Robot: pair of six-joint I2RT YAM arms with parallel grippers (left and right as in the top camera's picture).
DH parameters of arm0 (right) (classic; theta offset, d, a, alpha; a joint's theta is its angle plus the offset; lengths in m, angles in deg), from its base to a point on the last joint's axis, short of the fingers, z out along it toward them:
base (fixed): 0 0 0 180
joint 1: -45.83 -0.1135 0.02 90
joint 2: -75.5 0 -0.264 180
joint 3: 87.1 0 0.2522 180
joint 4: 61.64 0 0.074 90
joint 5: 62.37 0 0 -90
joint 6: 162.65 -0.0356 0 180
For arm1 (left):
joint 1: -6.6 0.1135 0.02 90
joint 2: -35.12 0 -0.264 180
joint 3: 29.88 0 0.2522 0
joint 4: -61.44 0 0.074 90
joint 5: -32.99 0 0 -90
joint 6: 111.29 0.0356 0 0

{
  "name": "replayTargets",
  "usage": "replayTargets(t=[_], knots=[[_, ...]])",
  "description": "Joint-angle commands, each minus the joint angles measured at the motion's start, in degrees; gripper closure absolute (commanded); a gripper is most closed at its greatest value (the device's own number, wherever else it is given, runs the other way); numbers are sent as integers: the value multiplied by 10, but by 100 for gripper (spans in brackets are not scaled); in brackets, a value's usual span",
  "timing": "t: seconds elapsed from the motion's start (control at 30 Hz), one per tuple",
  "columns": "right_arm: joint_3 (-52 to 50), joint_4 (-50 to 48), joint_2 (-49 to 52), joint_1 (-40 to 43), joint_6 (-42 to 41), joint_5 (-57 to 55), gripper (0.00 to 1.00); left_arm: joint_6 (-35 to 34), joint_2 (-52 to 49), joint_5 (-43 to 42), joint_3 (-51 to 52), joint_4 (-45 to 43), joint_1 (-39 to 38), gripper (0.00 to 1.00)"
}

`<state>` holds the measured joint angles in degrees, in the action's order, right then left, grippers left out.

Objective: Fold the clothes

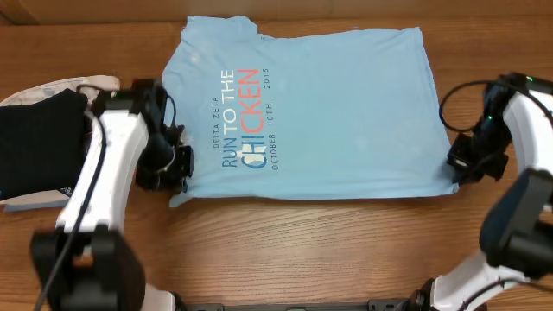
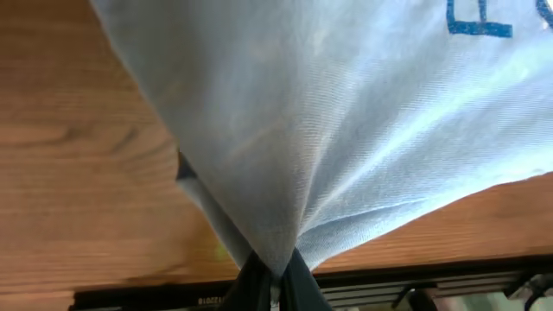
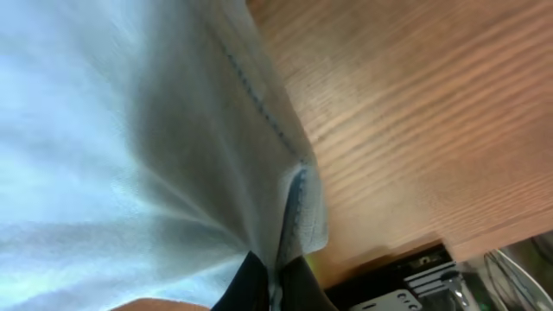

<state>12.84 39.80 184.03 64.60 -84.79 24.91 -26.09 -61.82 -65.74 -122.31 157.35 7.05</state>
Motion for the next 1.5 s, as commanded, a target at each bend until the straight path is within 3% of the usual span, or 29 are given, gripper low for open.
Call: replayTargets(t=[0.0,0.27,0.43,0.7,1.17,1.47], knots=[[-55,-16,-77,11,-1,10,96,-34,88,15,69,-13,0,96],[-101,-22,-162,11,-10,20,96,-63,207,24,137,-7,0,96],[-101,-57,-168,11,-11,23,96,-96,236,60,137,-63,0,96],[-101,-134,-168,11,-9,40,96,-137,200,60,137,-169,0,96],[-101,-257,-143,11,7,84,96,-150,108,90,137,-316,0,96],[-101,-306,-131,-20,23,90,96,-150,105,92,137,-363,0,96]])
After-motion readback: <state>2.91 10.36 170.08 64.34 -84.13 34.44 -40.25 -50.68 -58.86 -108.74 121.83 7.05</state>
